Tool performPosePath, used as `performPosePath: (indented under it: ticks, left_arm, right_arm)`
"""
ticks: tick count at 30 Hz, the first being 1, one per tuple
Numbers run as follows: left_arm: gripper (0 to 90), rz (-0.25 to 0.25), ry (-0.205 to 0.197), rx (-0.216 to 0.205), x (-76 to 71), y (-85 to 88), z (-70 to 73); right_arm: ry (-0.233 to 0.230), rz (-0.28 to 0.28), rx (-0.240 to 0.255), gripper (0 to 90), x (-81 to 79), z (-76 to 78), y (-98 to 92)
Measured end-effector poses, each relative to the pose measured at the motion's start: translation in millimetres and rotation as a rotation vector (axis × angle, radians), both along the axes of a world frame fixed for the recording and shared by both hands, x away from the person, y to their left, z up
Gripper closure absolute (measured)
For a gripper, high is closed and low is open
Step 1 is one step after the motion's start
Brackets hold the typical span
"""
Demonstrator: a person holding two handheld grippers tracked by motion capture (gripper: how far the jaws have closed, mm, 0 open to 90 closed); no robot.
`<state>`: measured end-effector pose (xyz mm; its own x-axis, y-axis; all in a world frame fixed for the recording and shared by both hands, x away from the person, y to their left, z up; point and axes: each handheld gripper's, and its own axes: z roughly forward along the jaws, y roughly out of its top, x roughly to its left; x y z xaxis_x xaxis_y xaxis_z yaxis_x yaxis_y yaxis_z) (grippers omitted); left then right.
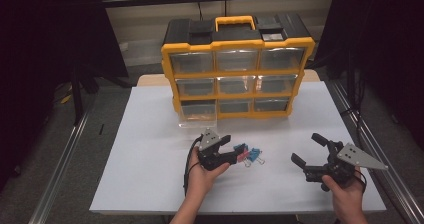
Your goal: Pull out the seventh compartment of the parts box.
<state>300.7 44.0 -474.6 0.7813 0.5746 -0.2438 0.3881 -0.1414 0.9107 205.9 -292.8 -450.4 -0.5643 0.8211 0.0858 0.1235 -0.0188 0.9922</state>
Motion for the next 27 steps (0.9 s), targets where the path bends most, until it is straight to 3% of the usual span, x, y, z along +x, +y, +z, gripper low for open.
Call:
performPosePath:
  ticks: [1,6,7,10,13,18,20,26,27]
  left_arm:
    - [39.6,0.034,-0.004,0.060,-1.6,-3.0,1.8]
    - [50.8,-0.009,-0.005,0.094,4.2,-9.3,3.4]
    - [52.3,0.001,-0.002,0.099,4.8,-11.6,3.2]
    - [55.5,-0.031,0.007,0.108,8.1,-14.9,2.3]
    - [57.3,-0.042,0.007,0.147,9.5,-16.7,2.8]
    - [62.6,-0.062,0.011,0.145,12.6,-16.8,1.2]
    - [64.0,-0.055,0.011,0.163,12.7,-16.8,-0.6]
    - [76.0,-0.064,0.025,0.154,14.4,-16.6,-3.9]
    - [76.7,-0.063,0.030,0.131,15.0,-16.9,-4.4]
  right_arm:
    - [0.001,-0.005,0.001,0.9,-0.2,-0.1,-0.3]
    - [0.002,-0.010,0.003,0.9,-0.2,0.0,-0.9]
    - [0.002,-0.010,0.000,0.9,0.1,-0.2,-0.9]
    - [0.001,-0.011,0.001,0.9,0.3,-0.2,-1.2]
    - [0.002,-0.013,0.003,0.9,0.4,-0.4,-2.2]
    - [0.006,-0.012,-0.003,0.9,1.2,-1.4,-1.6]
    - [0.004,-0.016,-0.006,0.9,0.6,-1.3,-1.1]
    - [0.005,-0.015,-0.006,0.9,0.2,-1.6,-2.6]
    - [0.007,-0.015,-0.006,0.9,0.2,-1.7,-2.8]
